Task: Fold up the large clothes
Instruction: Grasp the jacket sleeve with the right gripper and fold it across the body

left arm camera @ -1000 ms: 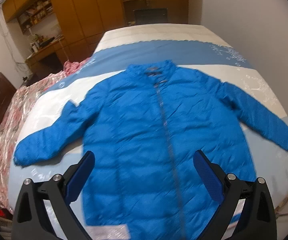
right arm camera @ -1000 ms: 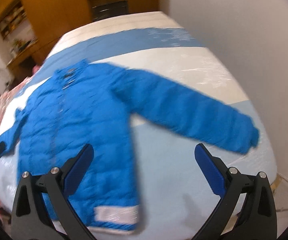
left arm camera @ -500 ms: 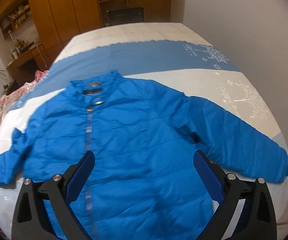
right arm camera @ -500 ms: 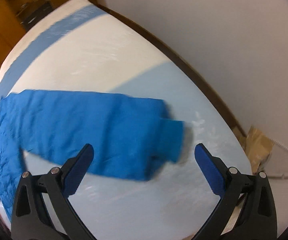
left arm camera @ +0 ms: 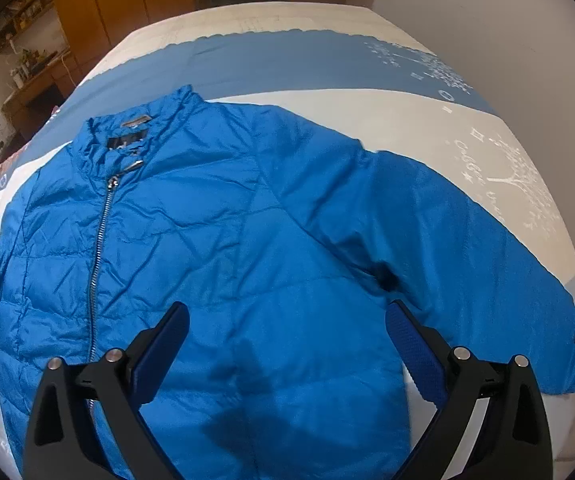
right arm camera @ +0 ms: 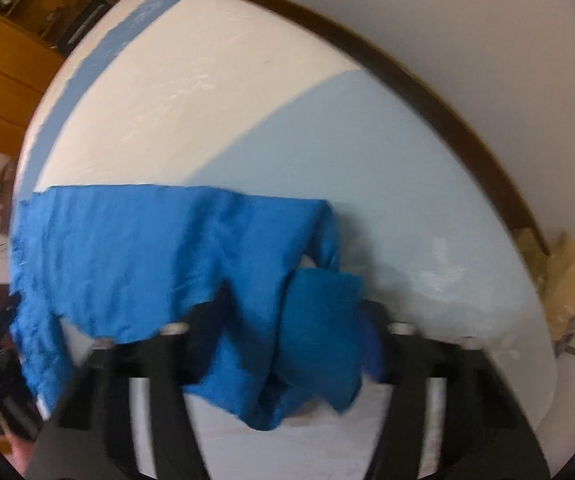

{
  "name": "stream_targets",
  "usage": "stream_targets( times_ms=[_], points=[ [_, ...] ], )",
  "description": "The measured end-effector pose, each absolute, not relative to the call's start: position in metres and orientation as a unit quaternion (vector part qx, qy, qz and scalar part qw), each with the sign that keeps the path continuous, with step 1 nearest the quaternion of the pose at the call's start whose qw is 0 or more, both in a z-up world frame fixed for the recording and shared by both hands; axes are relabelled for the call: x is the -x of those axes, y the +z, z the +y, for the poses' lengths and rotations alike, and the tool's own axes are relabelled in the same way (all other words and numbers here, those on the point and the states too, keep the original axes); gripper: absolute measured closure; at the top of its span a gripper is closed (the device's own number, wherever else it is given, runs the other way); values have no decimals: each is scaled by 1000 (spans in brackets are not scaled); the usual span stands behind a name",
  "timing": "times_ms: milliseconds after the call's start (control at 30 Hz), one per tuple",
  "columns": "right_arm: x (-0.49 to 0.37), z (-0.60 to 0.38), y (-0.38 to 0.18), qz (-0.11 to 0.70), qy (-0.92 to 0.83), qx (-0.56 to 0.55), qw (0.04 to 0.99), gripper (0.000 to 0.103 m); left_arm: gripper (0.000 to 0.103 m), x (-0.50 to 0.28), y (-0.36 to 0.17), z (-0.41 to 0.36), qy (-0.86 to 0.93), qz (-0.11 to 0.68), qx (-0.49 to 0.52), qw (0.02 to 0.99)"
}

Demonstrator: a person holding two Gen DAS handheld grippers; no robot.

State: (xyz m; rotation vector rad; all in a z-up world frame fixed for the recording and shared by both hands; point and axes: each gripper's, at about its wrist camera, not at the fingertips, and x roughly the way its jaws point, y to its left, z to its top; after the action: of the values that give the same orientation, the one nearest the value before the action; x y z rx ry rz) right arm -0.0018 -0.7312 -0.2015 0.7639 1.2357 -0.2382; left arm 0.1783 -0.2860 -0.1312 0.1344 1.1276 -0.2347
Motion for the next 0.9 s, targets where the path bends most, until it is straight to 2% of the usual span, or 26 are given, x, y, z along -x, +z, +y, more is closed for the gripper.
stream_targets(
  times_ms=[67, 267, 400, 700, 900],
  points=[
    [-7, -726, -183, 541, -78, -365, 754, 76, 4, -182, -128, -275, -110, 535, -57, 836],
    [-63, -659, -99, 486, 27, -332, 808, 77, 4, -196, -107, -227, -91, 530, -43, 842],
    [-116, -594, -71, 495, 78, -281, 819, 77, 4, -204, -93, -188, -77, 526, -31, 846],
    [-233, -445, -91, 553, 142, -180, 801, 77, 4, -207, -79, -105, -44, 519, -11, 854],
    [-264, -374, -127, 593, 165, -154, 773, 76, 4, -205, -84, -68, -42, 527, 4, 849]
  ],
)
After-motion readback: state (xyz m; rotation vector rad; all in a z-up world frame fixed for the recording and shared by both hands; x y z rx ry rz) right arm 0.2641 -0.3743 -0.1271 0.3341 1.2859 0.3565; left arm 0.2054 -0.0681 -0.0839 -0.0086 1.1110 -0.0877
